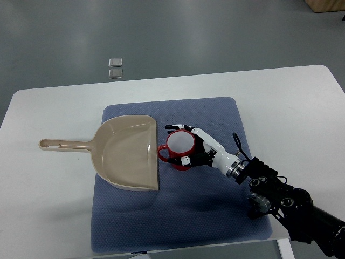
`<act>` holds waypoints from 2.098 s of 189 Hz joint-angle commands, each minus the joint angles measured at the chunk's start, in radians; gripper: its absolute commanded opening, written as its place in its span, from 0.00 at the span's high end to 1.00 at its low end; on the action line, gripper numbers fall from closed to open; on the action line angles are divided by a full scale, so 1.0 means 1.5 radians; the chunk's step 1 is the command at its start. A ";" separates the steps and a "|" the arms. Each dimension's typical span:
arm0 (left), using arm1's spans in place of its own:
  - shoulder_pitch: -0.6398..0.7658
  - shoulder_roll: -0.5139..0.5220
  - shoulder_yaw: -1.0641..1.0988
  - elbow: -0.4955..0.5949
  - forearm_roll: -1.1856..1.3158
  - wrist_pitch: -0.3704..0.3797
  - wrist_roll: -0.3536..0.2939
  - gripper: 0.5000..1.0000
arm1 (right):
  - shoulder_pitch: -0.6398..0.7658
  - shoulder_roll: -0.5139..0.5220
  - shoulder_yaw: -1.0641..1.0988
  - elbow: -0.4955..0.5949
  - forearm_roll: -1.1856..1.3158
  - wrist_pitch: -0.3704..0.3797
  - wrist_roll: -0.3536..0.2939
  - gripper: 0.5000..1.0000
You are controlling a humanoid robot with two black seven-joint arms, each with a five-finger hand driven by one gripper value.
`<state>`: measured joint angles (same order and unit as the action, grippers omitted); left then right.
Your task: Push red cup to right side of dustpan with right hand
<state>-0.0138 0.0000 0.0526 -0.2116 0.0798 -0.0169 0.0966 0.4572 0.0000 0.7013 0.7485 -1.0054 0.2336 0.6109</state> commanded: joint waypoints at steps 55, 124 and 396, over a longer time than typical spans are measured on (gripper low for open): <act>0.000 0.000 0.000 0.001 0.000 0.000 0.000 0.00 | 0.007 0.000 -0.008 0.004 0.003 -0.011 0.000 0.13; 0.000 0.000 0.000 0.001 0.000 0.000 0.000 0.00 | 0.007 0.000 0.004 0.019 0.011 -0.003 0.000 0.13; 0.000 0.000 0.002 0.000 0.000 0.000 0.000 0.00 | 0.105 -0.141 0.129 0.006 0.669 0.022 -0.370 0.13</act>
<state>-0.0140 0.0000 0.0555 -0.2117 0.0798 -0.0169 0.0966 0.6081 -0.1968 0.8870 0.7940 -0.0422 0.2478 0.0587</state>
